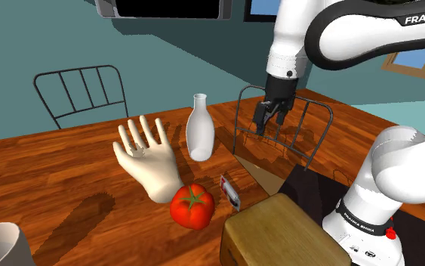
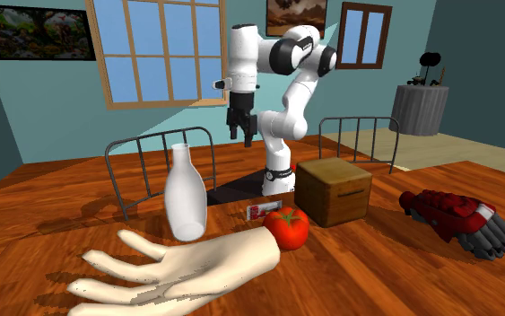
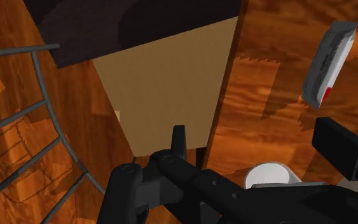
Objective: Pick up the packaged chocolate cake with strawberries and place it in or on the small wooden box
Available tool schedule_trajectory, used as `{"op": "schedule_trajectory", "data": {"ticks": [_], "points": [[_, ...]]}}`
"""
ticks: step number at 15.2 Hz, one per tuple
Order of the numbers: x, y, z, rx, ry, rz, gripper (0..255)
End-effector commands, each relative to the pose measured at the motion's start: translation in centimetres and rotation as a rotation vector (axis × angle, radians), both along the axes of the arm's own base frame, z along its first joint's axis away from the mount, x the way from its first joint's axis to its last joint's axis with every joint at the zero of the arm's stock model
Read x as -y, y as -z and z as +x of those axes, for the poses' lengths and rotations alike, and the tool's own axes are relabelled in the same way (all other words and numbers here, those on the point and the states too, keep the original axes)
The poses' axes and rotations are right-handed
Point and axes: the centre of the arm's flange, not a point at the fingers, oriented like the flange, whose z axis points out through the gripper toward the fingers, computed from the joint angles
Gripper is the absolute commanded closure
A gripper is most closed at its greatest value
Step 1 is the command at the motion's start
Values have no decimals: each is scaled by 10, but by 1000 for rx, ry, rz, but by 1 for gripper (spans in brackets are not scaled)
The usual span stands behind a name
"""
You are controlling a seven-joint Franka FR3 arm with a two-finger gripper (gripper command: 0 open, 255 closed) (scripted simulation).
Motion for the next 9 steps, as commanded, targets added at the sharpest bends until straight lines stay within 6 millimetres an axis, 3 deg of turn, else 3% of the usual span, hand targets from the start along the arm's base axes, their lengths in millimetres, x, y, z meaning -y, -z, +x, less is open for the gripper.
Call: {"op": "schedule_trajectory", "data": {"ticks": [1,9], "points": [[-19,18,0,8,32,2,0],[-96,90,9,35,148,5,0]]}}
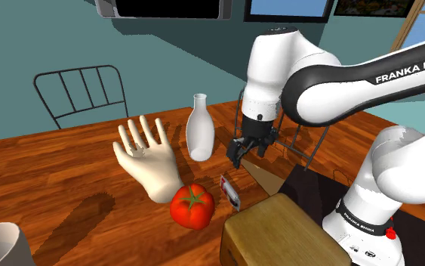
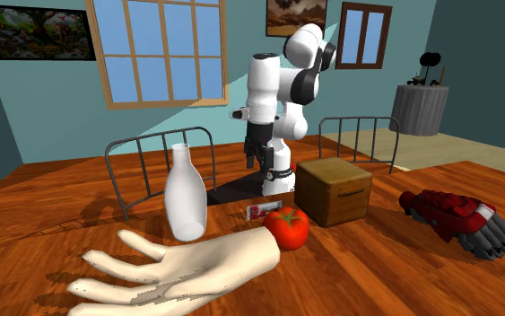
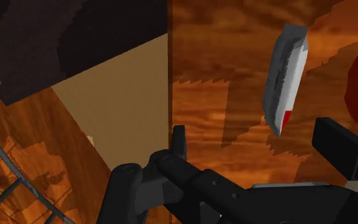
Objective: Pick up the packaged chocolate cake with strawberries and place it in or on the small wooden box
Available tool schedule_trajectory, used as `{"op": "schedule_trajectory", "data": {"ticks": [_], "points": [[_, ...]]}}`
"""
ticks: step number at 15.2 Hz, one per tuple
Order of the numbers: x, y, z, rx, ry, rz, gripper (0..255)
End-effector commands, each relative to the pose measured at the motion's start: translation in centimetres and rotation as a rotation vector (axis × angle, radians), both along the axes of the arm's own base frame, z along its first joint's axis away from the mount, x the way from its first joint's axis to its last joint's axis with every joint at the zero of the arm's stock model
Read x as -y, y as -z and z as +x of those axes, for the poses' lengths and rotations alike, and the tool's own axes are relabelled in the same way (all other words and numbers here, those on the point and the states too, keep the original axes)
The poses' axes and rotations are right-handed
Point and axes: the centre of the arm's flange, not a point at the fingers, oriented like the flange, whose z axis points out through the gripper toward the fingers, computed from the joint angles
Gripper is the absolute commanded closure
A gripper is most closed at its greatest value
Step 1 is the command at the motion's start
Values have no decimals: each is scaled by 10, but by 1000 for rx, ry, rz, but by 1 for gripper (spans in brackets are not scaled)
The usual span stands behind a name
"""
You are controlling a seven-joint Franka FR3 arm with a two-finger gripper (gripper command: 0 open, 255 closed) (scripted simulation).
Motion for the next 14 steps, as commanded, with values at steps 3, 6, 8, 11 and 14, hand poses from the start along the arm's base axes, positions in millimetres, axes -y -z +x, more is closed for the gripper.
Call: {"op": "schedule_trajectory", "data": {"ticks": [3,6,8,11,14], "points": [[-37,39,7,15,61,3,0],[-58,58,13,23,92,4,0],[-57,69,13,23,92,4,0],[-57,84,15,23,92,4,0],[-56,98,16,23,92,4,0]]}}
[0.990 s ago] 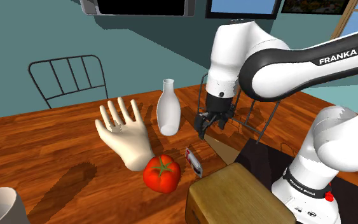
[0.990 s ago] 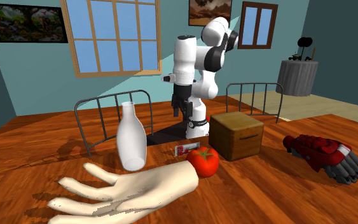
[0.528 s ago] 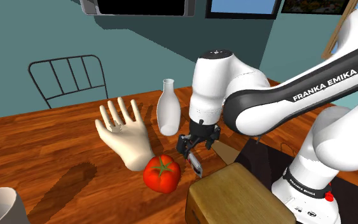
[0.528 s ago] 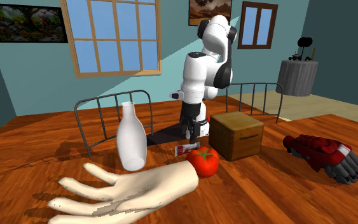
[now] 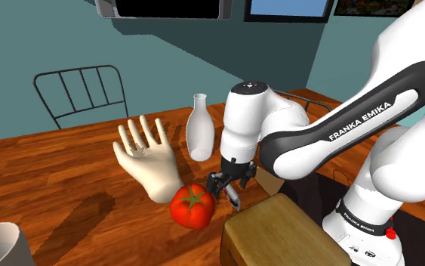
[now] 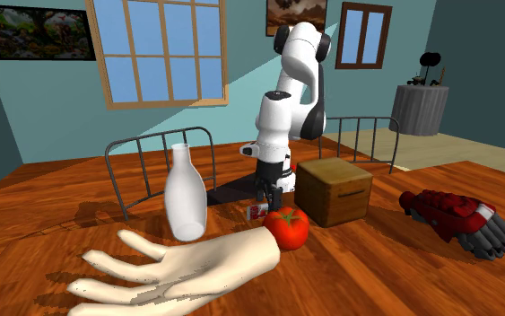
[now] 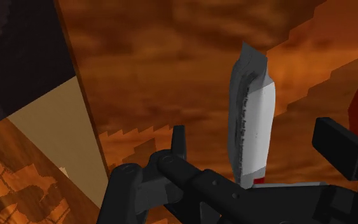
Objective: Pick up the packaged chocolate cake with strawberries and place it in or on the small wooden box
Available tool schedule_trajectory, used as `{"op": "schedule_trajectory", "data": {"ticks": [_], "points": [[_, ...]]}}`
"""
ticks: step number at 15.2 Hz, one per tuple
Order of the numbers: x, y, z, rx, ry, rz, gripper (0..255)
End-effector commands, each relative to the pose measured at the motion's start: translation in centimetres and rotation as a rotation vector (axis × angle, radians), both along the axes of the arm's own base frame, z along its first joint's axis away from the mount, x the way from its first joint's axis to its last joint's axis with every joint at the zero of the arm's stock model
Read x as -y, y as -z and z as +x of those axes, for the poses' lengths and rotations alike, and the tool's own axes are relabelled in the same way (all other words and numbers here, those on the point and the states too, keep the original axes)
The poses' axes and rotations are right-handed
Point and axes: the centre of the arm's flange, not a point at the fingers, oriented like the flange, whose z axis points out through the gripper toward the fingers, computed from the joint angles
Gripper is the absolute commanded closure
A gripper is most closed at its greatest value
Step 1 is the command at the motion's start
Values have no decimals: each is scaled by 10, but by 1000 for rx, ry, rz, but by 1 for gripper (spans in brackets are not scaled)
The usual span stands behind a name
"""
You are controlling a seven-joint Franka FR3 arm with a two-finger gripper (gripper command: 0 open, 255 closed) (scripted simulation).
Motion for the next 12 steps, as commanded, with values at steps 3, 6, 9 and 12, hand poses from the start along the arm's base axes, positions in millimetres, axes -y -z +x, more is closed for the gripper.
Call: {"op": "schedule_trajectory", "data": {"ticks": [3,6,9,12], "points": [[1,3,1,0,0,0,0],[1,3,1,0,0,0,0],[1,3,0,0,0,0,255],[0,3,0,0,0,1,255]]}}
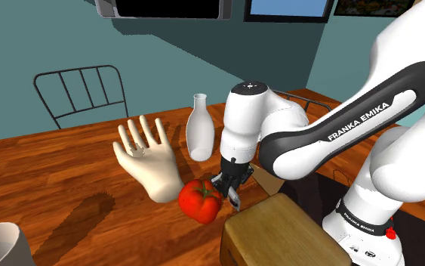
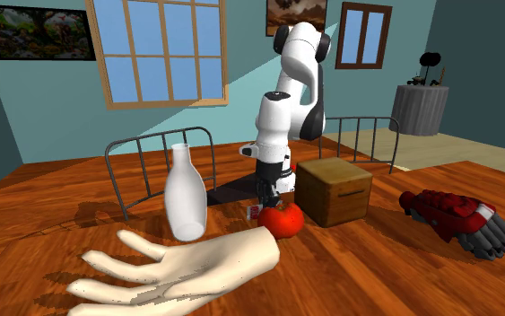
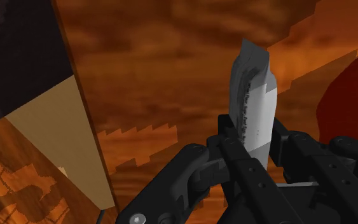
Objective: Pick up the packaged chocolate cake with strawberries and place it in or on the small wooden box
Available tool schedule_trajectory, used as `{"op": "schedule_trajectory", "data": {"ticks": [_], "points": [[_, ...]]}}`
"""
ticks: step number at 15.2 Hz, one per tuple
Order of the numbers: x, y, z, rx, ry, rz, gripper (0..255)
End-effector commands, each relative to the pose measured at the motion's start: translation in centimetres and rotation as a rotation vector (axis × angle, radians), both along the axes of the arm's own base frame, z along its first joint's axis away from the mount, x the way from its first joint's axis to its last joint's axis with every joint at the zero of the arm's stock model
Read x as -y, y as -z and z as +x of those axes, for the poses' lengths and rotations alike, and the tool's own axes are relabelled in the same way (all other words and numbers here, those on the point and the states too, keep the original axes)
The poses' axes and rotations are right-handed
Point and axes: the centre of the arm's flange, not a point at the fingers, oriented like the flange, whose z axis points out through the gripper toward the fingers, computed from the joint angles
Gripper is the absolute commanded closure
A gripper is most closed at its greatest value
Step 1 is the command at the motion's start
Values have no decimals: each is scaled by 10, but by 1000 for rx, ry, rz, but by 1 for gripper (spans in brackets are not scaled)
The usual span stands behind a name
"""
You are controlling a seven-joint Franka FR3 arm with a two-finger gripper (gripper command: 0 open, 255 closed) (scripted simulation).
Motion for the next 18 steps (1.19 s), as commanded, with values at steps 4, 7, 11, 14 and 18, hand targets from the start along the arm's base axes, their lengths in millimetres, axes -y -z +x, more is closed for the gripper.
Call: {"op": "schedule_trajectory", "data": {"ticks": [4,7,11,14,18], "points": [[0,1,-1,-5,-2,-2,255],[0,-9,-1,-5,-2,-2,255],[0,-30,-1,-5,-2,-2,255],[0,-46,-1,-5,-2,-2,255],[0,-67,-1,-5,-2,-2,255]]}}
